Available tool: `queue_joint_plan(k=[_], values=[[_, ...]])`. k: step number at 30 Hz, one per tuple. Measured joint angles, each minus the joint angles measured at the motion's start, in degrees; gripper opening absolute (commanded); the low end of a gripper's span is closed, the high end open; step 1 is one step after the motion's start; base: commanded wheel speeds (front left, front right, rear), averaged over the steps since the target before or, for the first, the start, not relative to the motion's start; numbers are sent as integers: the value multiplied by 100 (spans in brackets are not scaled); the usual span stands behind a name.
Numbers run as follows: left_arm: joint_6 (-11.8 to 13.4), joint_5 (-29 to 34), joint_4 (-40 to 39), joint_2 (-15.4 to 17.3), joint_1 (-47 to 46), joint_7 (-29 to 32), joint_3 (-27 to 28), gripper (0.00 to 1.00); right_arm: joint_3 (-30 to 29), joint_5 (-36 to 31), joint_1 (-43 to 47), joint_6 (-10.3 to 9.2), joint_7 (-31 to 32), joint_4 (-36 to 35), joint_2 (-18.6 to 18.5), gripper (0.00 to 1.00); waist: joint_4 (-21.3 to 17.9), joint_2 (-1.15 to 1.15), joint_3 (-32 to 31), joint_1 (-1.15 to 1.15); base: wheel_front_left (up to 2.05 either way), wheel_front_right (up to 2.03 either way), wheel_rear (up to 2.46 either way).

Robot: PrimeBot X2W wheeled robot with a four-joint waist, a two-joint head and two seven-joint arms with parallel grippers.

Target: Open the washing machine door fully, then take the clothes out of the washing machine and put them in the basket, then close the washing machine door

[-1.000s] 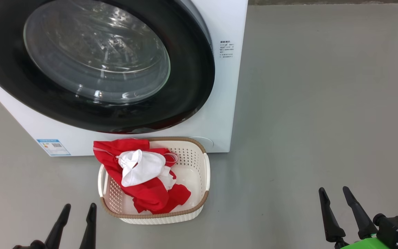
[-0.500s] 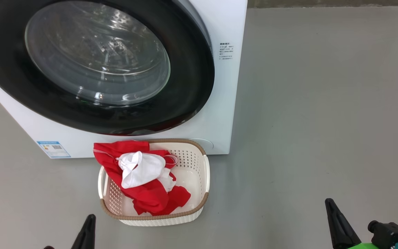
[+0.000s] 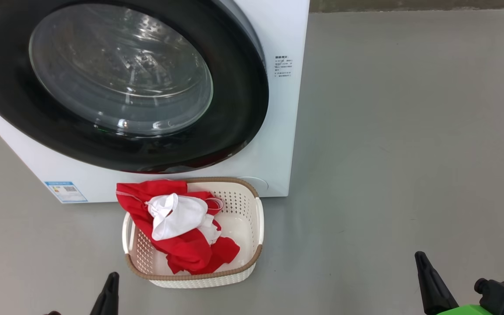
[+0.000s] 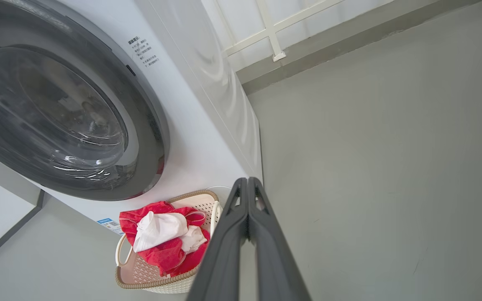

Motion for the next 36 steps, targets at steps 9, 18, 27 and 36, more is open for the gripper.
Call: queue_joint_plan(k=[9, 18, 27, 36], values=[[0, -516, 8, -43, -5, 133, 34, 0, -12, 546, -36, 0, 130, -3, -18, 0, -27, 0, -26, 0, 0, 0, 0], [0, -947, 20, -62, -57, 272, 73, 0, -38, 1004, -131, 0, 231, -9, -42, 0, -52, 0, -49, 0, 0, 0, 0], [0, -1485, 30, -87, -142, 434, 126, 0, -80, 1588, -155, 0, 403, -14, -56, 0, -82, 0, -77, -1, 0, 0, 0], [0, -1982, 37, -124, -183, 575, 158, 0, -102, 2092, -273, 0, 532, -29, -74, 0, -110, 0, -103, -1, 0, 0, 0]])
